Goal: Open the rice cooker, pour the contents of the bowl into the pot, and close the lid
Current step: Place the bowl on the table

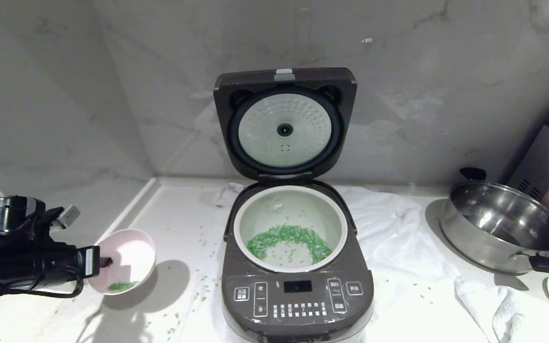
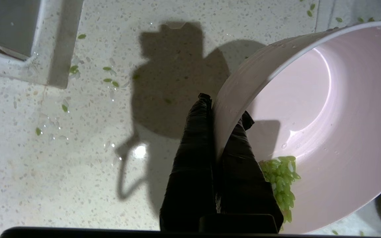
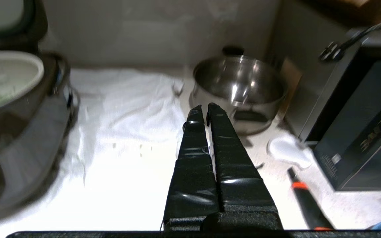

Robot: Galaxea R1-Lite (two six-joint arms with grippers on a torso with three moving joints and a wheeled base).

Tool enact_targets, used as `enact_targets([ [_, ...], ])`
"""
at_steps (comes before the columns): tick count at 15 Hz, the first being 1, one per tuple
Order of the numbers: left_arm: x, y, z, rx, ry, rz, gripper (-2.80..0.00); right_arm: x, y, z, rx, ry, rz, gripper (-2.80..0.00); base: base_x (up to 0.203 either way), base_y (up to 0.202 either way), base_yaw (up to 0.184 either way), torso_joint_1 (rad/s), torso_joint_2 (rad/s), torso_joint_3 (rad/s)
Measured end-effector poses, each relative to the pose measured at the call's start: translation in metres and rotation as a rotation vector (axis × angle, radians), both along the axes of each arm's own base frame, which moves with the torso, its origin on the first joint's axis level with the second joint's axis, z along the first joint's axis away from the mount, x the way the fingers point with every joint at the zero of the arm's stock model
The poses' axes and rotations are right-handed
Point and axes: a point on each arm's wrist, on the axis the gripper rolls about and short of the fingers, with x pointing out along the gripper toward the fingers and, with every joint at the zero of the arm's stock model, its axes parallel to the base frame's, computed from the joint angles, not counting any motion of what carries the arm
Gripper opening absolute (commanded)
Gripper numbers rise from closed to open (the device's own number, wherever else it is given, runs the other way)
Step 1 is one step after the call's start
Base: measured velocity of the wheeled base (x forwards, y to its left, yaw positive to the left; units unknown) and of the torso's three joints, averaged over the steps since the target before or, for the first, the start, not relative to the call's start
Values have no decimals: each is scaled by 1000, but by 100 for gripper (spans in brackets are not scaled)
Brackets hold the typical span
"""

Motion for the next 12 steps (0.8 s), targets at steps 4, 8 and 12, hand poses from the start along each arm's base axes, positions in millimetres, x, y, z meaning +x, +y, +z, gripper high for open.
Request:
enact_targets([
  [4, -1, 0, -19, -2, 54, 8, -280, 18, 1, -42, -6, 42, 74, -280, 0, 0, 0, 0, 0, 0],
  [8, -6, 5, -38, 66, 155, 96, -280, 36, 3, -71, 18, 9, 152, -280, 0, 0, 0, 0, 0, 0],
  [12, -26, 2, -59, 54, 268, 102, -280, 37, 3, -76, 24, 14, 155, -280, 0, 0, 0, 0, 0, 0],
])
